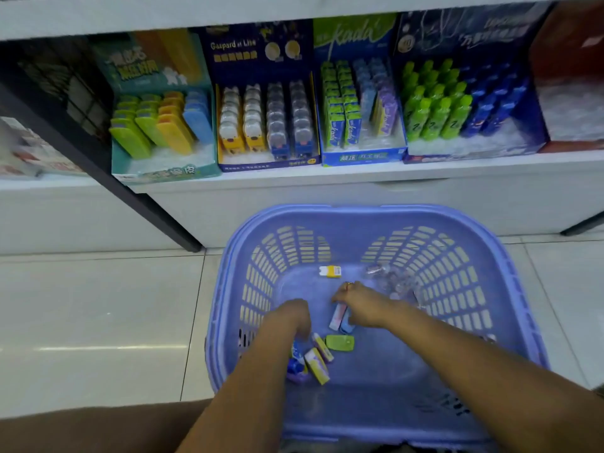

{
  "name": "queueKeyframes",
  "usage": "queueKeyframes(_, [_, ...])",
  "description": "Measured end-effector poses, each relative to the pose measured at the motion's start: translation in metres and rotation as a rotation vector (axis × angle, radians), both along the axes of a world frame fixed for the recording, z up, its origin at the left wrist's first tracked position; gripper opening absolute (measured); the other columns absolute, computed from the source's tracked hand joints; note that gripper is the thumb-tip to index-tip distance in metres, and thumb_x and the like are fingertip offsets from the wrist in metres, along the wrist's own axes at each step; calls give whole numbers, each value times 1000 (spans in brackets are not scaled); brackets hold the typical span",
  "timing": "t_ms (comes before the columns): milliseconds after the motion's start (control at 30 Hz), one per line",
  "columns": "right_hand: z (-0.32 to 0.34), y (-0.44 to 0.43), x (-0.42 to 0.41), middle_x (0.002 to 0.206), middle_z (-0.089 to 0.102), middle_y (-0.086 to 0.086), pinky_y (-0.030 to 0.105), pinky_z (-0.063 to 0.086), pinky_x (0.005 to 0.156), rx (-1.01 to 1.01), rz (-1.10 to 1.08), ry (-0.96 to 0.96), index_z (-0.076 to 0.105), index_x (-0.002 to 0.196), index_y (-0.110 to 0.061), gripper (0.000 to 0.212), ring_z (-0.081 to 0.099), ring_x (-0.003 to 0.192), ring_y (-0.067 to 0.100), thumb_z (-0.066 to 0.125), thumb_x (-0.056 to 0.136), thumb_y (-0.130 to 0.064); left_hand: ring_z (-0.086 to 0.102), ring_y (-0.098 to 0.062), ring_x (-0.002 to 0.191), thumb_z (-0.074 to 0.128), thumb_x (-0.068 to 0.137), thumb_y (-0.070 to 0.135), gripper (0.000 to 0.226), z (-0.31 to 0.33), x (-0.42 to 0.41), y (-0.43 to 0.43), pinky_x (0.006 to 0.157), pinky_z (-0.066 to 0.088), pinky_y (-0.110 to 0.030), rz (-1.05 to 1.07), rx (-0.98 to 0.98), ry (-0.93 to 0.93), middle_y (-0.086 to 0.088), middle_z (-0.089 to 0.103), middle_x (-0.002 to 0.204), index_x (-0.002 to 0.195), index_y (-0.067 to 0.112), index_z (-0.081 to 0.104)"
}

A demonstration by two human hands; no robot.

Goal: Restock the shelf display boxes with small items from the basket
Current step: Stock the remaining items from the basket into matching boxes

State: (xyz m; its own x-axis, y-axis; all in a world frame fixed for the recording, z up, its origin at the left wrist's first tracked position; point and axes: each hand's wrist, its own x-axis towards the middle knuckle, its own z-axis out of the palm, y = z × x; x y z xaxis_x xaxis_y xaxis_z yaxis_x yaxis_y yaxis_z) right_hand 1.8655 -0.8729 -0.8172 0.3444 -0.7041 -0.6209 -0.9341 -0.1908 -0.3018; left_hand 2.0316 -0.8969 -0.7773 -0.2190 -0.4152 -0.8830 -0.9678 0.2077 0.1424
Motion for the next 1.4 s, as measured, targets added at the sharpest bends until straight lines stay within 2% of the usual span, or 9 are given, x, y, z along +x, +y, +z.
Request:
queueKeyframes(333, [-36,-3,2,126,47,7,34,36,98,-118,76,-60,61,116,-15,32,42,119,25,58,84,-17,49,-26,121,35,100,14,37,-46,13,1,106,33,-37,-66,-387,-186,-16,44,138,133,0,40])
queueKeyframes(433, [-38,-5,5,120,53,9,34,37,92,-107,89,-47,61,109,-12,29,43,117,25,64,80,-15,53,-25,115,36,99,12,28,-55,11,9,104,38,-36,-44,-353,-203,-14,53,127,123,4,50])
queueKeyframes(633, [-42,-3,-4,118,55,12,34,36,91,-51,85,13,62,106,-11,32,43,116,28,65,84,-34,44,-25,128,34,101,9,43,-61,14,12,105,39,-31,36,-366,-189,-15,38,143,141,-3,25])
queueKeyframes(700, [-41,-1,-11,113,56,12,34,37,88,-42,-4,-38,61,97,-12,30,46,110,28,61,86,-40,46,-26,127,32,102,9,51,-61,15,13,101,42,-32,72,-352,-140,-15,37,146,146,-3,11])
queueKeyframes(800, [-25,-4,-18,85,55,8,30,35,67,48,-323,-245,43,78,-20,26,51,81,22,56,91,-38,50,-28,122,36,102,12,39,-55,9,3,101,41,-35,139,-329,-65,-17,47,136,138,-2,34])
queueKeyframes(900, [7,-22,-23,64,51,-2,21,38,50,172,-597,-442,50,83,-17,15,48,52,9,59,92,-25,60,-27,90,47,95,12,27,-42,-6,-17,94,44,-32,357,-277,142,-21,64,93,88,-6,66])
queueKeyframes(1000, [51,-44,-34,60,54,-2,13,37,43,212,-638,-578,64,93,-9,7,46,38,-2,61,90,-15,61,-17,60,59,87,9,33,-18,-20,-37,77,49,-34,654,-123,421,-7,63,51,56,7,70])
queueKeyframes(1133, [116,-62,-44,64,59,-2,12,40,46,286,-723,-850,67,94,-7,8,48,46,1,63,87,-7,50,-11,53,59,86,3,14,33,-21,-63,58,46,-22,995,42,747,-10,58,65,74,6,65])
queueKeyframes(1400, [217,-73,-49,57,48,-3,12,26,36,43,-861,-1192,63,86,-19,10,34,38,5,57,90,-27,48,-7,43,53,94,28,19,135,-21,-78,38,38,-16,1030,222,1145,3,54,58,87,13,60])
